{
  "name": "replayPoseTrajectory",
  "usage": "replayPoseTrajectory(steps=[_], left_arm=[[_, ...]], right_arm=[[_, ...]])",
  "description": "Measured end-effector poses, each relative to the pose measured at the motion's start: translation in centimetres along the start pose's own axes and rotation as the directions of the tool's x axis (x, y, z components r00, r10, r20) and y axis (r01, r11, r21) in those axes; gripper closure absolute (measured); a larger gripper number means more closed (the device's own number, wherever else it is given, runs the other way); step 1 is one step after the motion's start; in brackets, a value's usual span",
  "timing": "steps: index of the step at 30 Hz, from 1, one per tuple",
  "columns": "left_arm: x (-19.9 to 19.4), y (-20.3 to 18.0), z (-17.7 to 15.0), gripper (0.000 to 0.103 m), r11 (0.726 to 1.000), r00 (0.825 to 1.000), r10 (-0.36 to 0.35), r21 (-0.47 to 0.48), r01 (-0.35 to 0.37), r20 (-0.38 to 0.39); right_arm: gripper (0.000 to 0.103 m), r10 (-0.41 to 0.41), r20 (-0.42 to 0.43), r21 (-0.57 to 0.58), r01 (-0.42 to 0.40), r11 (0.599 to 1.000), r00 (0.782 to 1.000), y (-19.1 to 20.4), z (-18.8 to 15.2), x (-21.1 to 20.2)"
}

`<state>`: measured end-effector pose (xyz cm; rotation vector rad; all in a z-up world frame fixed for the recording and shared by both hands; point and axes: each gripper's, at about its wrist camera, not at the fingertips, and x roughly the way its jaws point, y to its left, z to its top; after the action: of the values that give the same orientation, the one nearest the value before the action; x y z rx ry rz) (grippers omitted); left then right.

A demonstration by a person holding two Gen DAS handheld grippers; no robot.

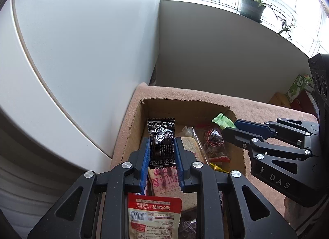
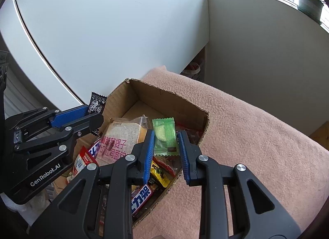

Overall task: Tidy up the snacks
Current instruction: 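Open the left gripper to drop the black candy while the right drops the green candy into the box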

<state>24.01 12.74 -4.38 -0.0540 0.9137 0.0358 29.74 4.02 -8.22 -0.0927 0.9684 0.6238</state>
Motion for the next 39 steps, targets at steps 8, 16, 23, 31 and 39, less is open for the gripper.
replayPoseTrajectory(steps=[8, 16, 23, 31, 39], left_arm=[[0.6, -0.1, 0.4, 0.079, 1.000, 1.000, 0.005, -0.007, -0.005, -0.004], [-0.1, -0.2, 0.3, 0.077, 1.000, 1.000, 0.005, -0.007, -0.005, 0.001], [-1.9, 0.1, -0.4, 0.051, 1.000, 1.000, 0.009, -0.014, -0.008, 0.026], [-4.0, 0.0, -1.9, 0.028, 1.000, 0.999, 0.018, -0.021, -0.017, 0.047], [-5.1, -0.1, -5.0, 0.023, 0.998, 0.999, 0.022, -0.062, -0.019, 0.041]], right_arm=[[0.068, 0.005, 0.009, 0.015, -0.005, 1.000, 1.000, -1.0, -0.6, -0.7], [0.061, 0.011, 0.022, 0.002, -0.011, 1.000, 1.000, -0.6, -1.6, -2.6], [0.042, 0.000, 0.047, -0.018, 0.001, 1.000, 0.999, 0.1, -3.5, -4.9], [0.015, -0.040, 0.060, -0.063, 0.044, 0.997, 0.997, 0.6, -6.2, -6.7], [0.015, -0.054, 0.074, -0.075, 0.060, 0.995, 0.996, 0.6, -8.9, -8.6]])
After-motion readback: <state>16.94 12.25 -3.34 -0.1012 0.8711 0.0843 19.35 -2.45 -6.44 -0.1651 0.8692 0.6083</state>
